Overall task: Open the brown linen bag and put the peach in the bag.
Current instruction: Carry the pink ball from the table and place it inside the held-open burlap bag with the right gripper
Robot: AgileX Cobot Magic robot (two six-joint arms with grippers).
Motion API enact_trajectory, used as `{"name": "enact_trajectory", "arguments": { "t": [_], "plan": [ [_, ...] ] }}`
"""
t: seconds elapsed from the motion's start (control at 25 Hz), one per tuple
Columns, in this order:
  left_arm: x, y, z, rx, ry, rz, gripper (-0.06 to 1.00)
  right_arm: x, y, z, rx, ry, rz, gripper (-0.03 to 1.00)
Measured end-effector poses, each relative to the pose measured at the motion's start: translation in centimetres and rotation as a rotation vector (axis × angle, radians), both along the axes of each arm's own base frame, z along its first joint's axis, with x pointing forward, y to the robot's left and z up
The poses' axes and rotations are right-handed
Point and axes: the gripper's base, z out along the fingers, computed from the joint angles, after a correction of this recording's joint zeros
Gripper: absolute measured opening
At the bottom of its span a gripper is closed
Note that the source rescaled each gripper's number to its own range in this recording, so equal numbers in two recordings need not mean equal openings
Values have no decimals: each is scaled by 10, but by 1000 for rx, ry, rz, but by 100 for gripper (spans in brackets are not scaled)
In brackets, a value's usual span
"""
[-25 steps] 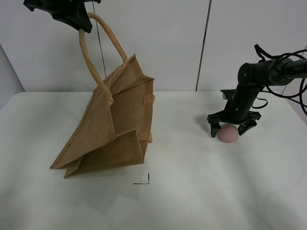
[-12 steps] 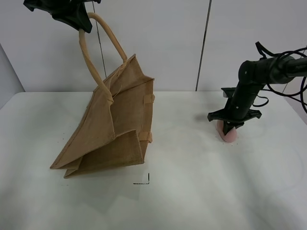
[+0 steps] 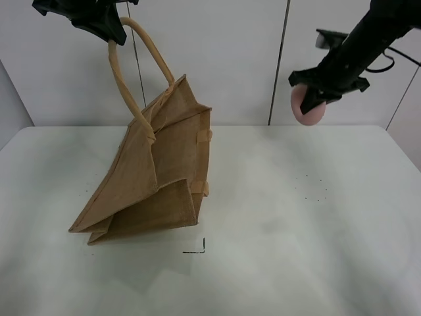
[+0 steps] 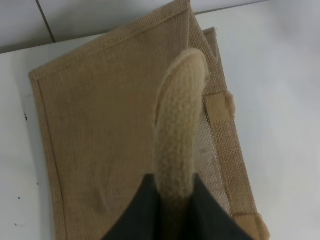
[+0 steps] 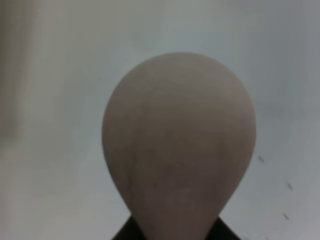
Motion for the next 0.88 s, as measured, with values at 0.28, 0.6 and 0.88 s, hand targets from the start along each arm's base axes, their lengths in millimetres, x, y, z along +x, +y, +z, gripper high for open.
{"name": "enact_trajectory", "arguments": {
  "t": [0.28,0.6,0.88],
  "plan": [
    [-11,3,14,-9,-34,0,0,-9,68,24,147,-97,139,0],
    [-12,4,15,-10,-38,1,0,-23,168,-8,180,-149,328,0],
    [-13,4,16,-10,-41,1,0,-18,214,-75,171,-96,357,0]
  ]
}}
